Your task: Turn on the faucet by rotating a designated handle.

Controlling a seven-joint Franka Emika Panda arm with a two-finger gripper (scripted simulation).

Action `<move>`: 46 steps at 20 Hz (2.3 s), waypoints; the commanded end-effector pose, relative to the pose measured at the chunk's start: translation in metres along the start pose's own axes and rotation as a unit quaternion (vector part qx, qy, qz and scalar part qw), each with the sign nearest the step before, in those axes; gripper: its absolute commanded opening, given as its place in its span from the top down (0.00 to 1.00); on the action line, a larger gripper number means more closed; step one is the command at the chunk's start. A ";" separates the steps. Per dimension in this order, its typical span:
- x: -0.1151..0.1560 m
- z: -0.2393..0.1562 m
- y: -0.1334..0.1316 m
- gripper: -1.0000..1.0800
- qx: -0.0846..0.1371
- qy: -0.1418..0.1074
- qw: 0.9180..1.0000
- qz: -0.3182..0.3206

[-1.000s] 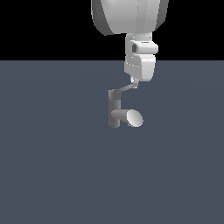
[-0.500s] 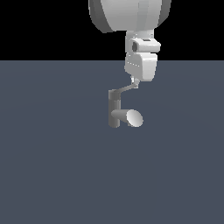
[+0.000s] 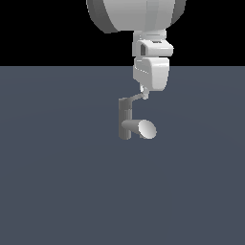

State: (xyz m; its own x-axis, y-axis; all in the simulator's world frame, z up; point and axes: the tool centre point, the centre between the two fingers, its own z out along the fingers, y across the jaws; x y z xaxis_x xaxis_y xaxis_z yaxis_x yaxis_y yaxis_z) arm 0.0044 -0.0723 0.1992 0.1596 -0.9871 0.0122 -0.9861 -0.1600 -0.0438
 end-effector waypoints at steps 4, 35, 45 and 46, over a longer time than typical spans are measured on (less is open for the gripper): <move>-0.011 0.016 0.026 1.00 -0.021 -0.006 1.000 0.002; -0.121 0.013 -0.006 1.00 -0.019 -0.005 1.000 0.007; -0.095 0.005 -0.027 1.00 -0.012 0.002 0.999 0.033; -0.097 0.006 -0.030 1.00 -0.013 0.001 0.999 0.032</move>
State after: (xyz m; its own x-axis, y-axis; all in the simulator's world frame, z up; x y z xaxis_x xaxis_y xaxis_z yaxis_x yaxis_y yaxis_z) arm 0.0113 0.0177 0.1970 0.0818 -0.9965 0.0167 -0.9965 -0.0820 -0.0147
